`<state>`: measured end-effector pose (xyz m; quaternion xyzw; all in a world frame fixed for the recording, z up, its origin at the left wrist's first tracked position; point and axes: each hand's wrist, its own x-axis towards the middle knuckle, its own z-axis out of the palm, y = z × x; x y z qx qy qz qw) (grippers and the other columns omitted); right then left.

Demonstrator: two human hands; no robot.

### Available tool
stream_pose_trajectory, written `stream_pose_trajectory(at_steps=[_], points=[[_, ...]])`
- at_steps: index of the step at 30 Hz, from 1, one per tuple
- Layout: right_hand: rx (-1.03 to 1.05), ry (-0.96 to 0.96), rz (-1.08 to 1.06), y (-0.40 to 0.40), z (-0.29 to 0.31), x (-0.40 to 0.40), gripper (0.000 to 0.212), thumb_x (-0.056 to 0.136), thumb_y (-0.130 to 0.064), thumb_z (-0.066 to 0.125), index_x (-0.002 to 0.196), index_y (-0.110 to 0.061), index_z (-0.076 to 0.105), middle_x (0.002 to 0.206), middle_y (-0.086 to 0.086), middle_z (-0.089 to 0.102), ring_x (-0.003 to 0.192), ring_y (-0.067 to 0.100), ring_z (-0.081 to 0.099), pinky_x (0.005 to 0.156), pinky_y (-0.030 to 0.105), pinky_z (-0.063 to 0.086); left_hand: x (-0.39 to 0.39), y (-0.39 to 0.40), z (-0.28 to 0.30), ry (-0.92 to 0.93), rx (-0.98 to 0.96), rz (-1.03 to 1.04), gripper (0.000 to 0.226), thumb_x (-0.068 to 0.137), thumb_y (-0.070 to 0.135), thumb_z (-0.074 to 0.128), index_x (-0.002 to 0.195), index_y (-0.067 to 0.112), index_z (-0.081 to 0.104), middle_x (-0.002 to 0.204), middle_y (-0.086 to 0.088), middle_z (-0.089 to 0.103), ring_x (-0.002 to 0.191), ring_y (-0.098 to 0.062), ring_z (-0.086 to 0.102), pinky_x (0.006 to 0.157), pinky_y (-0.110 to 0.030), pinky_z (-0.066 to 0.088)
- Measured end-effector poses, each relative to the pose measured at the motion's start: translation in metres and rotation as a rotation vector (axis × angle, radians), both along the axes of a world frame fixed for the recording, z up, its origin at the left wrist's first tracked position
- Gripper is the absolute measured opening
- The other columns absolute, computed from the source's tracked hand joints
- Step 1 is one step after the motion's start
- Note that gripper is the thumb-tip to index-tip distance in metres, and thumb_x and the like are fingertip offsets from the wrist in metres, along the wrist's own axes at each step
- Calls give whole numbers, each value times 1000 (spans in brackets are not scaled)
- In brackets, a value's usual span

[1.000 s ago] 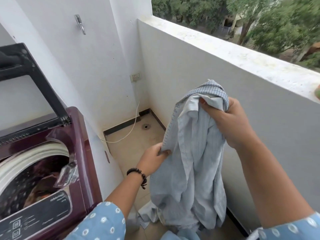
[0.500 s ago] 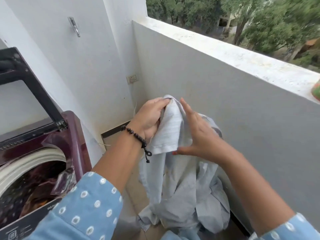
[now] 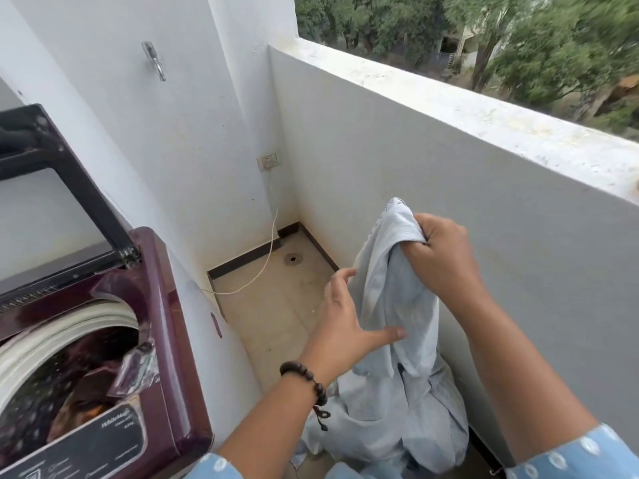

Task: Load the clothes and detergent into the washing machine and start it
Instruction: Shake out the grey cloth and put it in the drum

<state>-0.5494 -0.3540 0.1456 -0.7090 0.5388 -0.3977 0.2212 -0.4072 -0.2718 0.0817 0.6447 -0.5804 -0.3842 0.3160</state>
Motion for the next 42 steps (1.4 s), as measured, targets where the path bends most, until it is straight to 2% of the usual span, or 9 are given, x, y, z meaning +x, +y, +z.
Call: stream_pose_trajectory(at_steps=[6,13,18,20,24,29,32,35,42], points=[[-2,-20,-28,1,5,-11,32,77,-29,42,60,-2,43,52,0,39,51,14,33,49,32,26,26,-7,-42,-234,56,2,35,89,43,64,116,21,66,136,8,41,127,-13,43,104,-30,41],[179,251,44,0,-4,-27,14,88,-24,61,89,-11,56,76,2,61,72,24,53,57,33,34,60,-33,2,-126,-122,210,8,97,23,53,92,19,58,84,0,65,78,-22,61,65,-40,50],[272,260,367,13,-8,-2,111,68,-31,86,152,-33,12,138,-4,44,129,13,41,100,23,33,48,-50,64,-313,-327,-70,12,81,19,54,91,22,61,71,4,62,64,-16,53,58,-31,40],[290,112,461,18,-9,13,99,71,-31,84,147,-39,20,130,-17,50,117,2,50,93,17,39,36,-52,81,-349,-396,-146,16,79,7,59,87,21,60,67,5,58,61,-14,50,56,-28,37],[188,-112,360,11,-4,17,13,82,-14,64,88,-25,63,73,-13,61,63,-3,51,61,26,40,32,-48,91,-56,-405,-175,32,78,18,74,106,21,59,84,4,62,71,-11,58,65,-22,48],[171,-315,348,11,17,3,20,77,-10,56,67,-24,67,62,-8,59,60,7,49,55,26,39,42,-40,58,209,-198,-162,68,60,46,85,118,34,53,110,12,64,103,-11,64,89,-37,55],[130,-442,333,14,30,1,45,87,2,61,60,-32,69,56,-16,59,57,1,51,53,18,41,43,-39,24,161,-48,-195,49,67,37,85,110,35,62,111,11,70,104,-9,66,93,-42,55],[129,-653,261,14,43,-6,21,88,-8,67,74,-23,71,68,-10,70,71,10,65,67,28,56,49,-37,-14,94,83,-212,23,83,22,76,105,28,69,106,8,73,99,-7,69,93,-42,55],[14,-698,146,4,41,-31,25,93,-7,57,90,-32,59,92,-2,63,90,18,60,84,44,51,58,-37,-28,139,-20,-106,33,80,60,64,91,29,64,95,-11,71,90,-37,66,84,-62,51]])
